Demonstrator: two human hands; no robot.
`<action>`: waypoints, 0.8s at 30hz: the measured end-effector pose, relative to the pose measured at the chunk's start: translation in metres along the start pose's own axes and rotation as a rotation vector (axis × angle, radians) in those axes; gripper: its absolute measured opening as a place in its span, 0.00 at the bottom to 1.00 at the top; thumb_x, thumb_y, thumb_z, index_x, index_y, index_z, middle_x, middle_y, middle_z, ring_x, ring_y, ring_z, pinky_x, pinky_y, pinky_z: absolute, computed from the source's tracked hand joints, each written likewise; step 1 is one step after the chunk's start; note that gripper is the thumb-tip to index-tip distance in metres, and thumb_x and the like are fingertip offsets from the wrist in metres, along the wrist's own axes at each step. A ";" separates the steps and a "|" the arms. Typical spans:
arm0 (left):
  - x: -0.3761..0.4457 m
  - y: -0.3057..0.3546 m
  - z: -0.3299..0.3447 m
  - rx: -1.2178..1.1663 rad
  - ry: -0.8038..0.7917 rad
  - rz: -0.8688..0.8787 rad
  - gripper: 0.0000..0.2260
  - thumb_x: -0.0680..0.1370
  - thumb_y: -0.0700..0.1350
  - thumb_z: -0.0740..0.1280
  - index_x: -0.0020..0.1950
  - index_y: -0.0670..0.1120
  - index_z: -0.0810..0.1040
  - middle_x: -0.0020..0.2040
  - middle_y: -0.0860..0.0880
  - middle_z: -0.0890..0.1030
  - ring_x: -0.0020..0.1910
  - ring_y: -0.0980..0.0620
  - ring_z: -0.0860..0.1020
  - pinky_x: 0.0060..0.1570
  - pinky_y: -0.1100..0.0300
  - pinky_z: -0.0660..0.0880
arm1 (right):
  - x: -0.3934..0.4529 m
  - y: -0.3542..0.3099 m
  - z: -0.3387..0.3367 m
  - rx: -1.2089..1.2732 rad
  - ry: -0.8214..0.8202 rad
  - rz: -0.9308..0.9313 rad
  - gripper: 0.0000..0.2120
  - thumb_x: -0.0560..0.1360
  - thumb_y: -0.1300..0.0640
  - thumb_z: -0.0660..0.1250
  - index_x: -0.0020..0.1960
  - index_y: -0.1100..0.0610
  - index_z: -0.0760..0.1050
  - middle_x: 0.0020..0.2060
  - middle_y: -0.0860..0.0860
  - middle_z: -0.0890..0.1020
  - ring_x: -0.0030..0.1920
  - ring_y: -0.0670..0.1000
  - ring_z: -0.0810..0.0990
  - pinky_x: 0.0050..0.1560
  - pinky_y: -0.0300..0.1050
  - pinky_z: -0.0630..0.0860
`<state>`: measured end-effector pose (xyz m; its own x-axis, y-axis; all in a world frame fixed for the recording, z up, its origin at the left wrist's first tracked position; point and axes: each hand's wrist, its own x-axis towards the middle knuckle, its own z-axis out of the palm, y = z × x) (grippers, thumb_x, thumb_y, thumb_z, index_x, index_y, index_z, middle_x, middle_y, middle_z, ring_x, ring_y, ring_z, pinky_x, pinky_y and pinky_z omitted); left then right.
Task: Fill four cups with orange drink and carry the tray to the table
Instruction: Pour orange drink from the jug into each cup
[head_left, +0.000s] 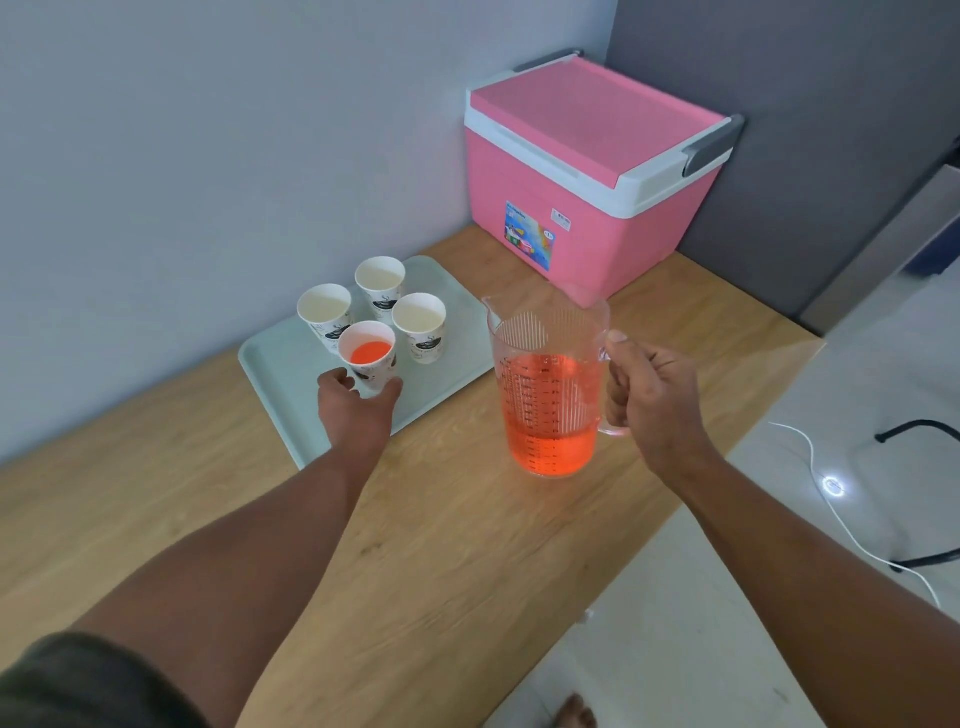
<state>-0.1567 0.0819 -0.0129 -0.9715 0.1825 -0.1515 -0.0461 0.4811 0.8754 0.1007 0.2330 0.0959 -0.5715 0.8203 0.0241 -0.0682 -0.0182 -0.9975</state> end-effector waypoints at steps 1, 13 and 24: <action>-0.008 -0.001 0.002 -0.016 0.021 -0.032 0.34 0.68 0.54 0.79 0.68 0.45 0.69 0.60 0.49 0.76 0.57 0.48 0.77 0.54 0.53 0.75 | -0.001 0.000 -0.002 0.001 -0.006 0.002 0.29 0.86 0.59 0.61 0.26 0.49 0.62 0.22 0.48 0.61 0.21 0.47 0.58 0.25 0.42 0.57; -0.077 0.021 0.053 -0.098 -0.093 -0.088 0.32 0.72 0.55 0.75 0.73 0.46 0.71 0.66 0.50 0.77 0.60 0.52 0.77 0.57 0.58 0.72 | -0.015 -0.002 -0.030 -0.035 -0.014 -0.005 0.29 0.85 0.58 0.62 0.25 0.49 0.64 0.22 0.48 0.62 0.21 0.49 0.59 0.25 0.44 0.58; -0.040 0.053 0.092 -0.167 -0.087 -0.193 0.33 0.70 0.52 0.75 0.71 0.43 0.68 0.62 0.46 0.77 0.58 0.43 0.78 0.55 0.50 0.78 | -0.015 0.001 -0.049 -0.093 0.029 -0.008 0.27 0.86 0.58 0.62 0.28 0.53 0.65 0.22 0.50 0.62 0.21 0.49 0.60 0.24 0.44 0.59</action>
<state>-0.0993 0.1787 -0.0024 -0.9178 0.1778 -0.3551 -0.2729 0.3674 0.8891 0.1494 0.2489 0.0908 -0.5471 0.8365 0.0312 0.0046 0.0403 -0.9992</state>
